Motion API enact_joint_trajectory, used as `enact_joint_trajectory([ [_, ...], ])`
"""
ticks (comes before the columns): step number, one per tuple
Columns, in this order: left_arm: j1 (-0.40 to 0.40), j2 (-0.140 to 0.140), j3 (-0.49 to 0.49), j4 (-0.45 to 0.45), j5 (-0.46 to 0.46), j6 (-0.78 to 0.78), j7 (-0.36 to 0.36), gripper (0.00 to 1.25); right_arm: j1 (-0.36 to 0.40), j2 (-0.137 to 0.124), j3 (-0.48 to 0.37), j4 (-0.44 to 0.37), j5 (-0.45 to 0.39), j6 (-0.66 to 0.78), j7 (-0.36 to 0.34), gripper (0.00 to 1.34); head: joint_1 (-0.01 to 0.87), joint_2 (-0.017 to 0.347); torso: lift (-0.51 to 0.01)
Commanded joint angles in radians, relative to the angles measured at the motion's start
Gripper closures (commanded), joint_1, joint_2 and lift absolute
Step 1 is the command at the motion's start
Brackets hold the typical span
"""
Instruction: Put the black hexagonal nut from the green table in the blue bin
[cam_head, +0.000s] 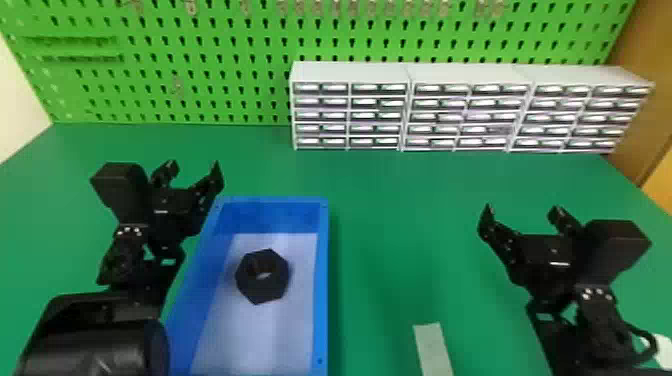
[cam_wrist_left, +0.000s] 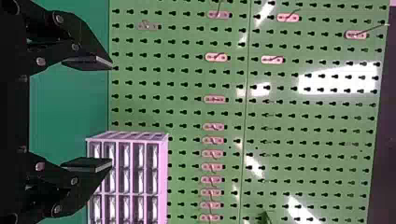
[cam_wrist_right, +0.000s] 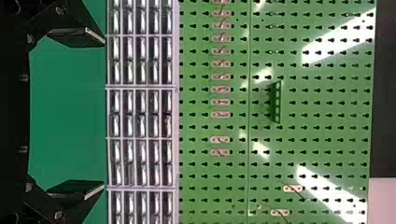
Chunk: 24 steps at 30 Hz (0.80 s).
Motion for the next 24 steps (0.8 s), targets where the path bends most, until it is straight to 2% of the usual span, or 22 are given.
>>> enact_joint_trajectory([
  [1,0.000,-0.003,0.007,-0.002,-0.002,0.000,-0.001,0.51,0.000,0.001,0.000,0.000,0.000,0.000,0.000,0.22,0.686,0.051,-0.097],
  [24,0.000,-0.003,0.005,-0.002,-0.005,0.003,-0.002,0.51,0.002,-0.006,0.000,0.000,-0.006,0.000,0.000,0.22,0.686,0.051,-0.097],
])
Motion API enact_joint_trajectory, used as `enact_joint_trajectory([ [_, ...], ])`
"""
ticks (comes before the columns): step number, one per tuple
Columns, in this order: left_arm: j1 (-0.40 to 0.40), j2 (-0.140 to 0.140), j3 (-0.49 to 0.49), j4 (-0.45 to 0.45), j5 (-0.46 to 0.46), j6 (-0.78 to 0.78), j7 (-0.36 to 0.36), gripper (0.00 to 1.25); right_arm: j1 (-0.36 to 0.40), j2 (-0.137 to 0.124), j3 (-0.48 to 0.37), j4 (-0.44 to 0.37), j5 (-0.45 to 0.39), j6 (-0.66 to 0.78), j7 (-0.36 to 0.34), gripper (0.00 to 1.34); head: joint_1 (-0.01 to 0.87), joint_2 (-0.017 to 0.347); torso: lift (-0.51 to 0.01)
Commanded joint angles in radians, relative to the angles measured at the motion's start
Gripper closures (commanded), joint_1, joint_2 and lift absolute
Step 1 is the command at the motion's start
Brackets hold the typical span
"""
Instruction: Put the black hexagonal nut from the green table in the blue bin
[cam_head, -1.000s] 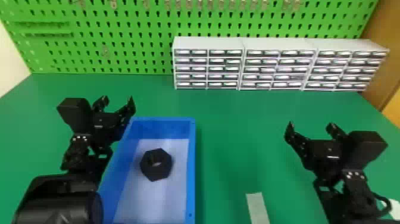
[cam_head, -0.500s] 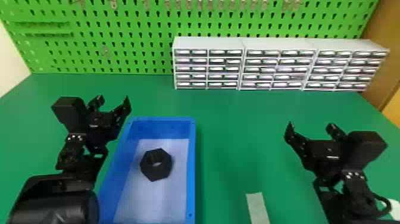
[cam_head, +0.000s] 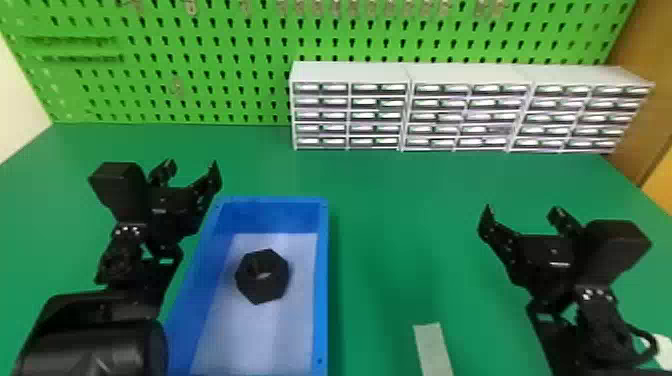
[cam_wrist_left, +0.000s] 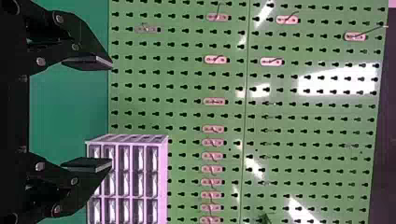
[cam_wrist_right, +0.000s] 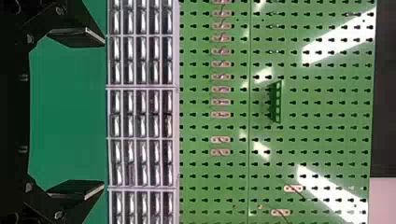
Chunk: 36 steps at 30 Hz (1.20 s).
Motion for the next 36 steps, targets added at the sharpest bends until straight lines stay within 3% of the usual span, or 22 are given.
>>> enact_joint_trajectory([
  [1,0.000,-0.003,0.000,0.000,0.000,0.000,0.000,0.51,0.000,-0.004,0.000,0.000,-0.002,0.000,0.000,0.22,0.686,0.051,-0.097],
  [36,0.005,-0.003,0.003,-0.001,0.003,0.000,0.000,0.51,-0.002,-0.005,0.009,0.000,-0.010,0.005,0.000,0.22,0.686,0.051,-0.097],
])
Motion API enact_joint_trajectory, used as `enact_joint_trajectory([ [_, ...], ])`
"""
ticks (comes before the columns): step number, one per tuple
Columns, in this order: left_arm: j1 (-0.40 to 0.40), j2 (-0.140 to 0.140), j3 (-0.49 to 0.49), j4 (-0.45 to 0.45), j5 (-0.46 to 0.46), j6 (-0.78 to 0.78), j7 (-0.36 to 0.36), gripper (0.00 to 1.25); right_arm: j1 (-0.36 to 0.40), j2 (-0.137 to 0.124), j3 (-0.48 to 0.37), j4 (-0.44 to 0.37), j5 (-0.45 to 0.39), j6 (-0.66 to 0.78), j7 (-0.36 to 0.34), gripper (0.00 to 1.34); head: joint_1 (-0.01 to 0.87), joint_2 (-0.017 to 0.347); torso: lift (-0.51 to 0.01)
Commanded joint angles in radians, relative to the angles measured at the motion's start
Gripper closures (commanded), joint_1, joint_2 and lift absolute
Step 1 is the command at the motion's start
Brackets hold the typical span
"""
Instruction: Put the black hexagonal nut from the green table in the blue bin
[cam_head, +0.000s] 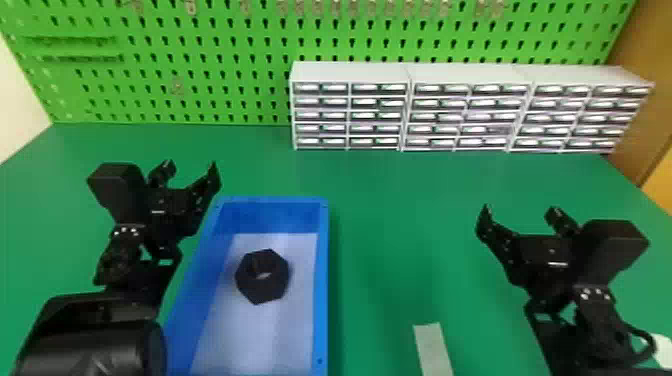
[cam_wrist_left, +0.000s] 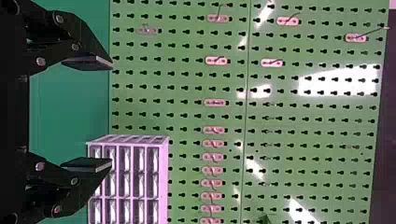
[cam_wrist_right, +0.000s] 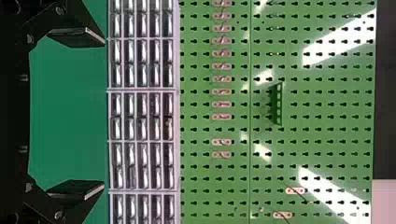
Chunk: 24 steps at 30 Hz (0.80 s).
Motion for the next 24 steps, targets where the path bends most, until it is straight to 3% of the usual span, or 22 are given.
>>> enact_joint_trajectory([
  [1,0.001,-0.003,-0.002,0.000,0.000,0.000,0.000,0.51,0.000,0.001,0.001,0.000,0.000,0.000,0.000,0.22,0.686,0.051,-0.097],
  [24,0.000,-0.003,-0.005,0.000,-0.005,0.002,0.002,0.51,-0.001,-0.002,0.002,0.000,0.000,0.000,0.000,0.22,0.686,0.051,-0.097],
])
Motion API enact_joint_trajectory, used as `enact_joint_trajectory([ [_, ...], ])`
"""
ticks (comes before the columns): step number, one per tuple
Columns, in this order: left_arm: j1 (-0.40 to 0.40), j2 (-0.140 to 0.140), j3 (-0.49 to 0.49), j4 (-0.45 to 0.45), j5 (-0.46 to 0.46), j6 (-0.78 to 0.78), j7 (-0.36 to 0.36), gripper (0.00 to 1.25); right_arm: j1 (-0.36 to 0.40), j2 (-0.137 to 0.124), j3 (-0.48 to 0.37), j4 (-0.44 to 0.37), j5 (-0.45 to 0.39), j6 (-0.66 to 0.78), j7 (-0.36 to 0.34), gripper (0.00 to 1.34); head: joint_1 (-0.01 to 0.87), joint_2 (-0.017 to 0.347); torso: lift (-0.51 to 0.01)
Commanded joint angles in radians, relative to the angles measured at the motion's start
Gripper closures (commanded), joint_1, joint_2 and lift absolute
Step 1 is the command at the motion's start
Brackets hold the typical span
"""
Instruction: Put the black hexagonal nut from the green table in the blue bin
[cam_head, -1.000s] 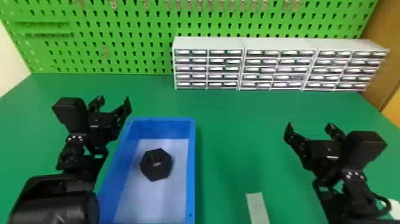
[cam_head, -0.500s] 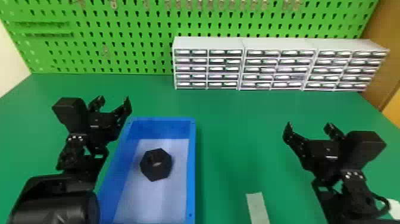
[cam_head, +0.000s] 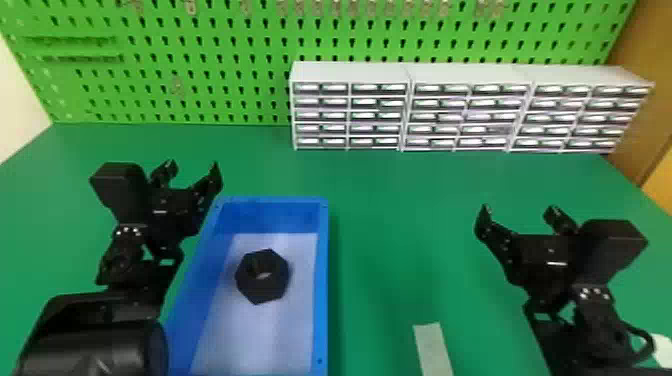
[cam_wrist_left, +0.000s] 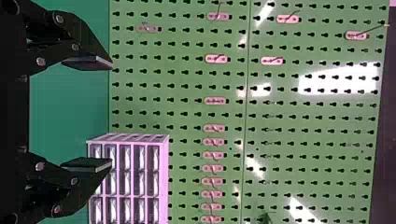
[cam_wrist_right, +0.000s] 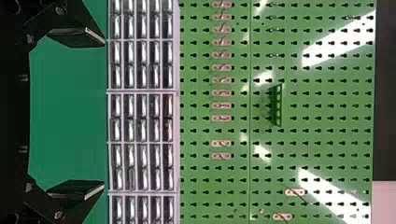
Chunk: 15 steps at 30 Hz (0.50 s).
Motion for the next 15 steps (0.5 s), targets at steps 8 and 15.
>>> enact_joint_trajectory([
  [8,0.002,-0.003,-0.001,0.000,0.000,0.001,-0.001,0.51,0.000,-0.002,-0.002,0.000,0.000,0.000,0.000,0.22,0.686,0.051,-0.097],
  [15,0.005,-0.003,0.001,-0.002,0.002,0.001,-0.001,0.51,0.003,-0.002,-0.002,0.000,-0.002,0.000,0.000,0.22,0.686,0.051,-0.097],
])
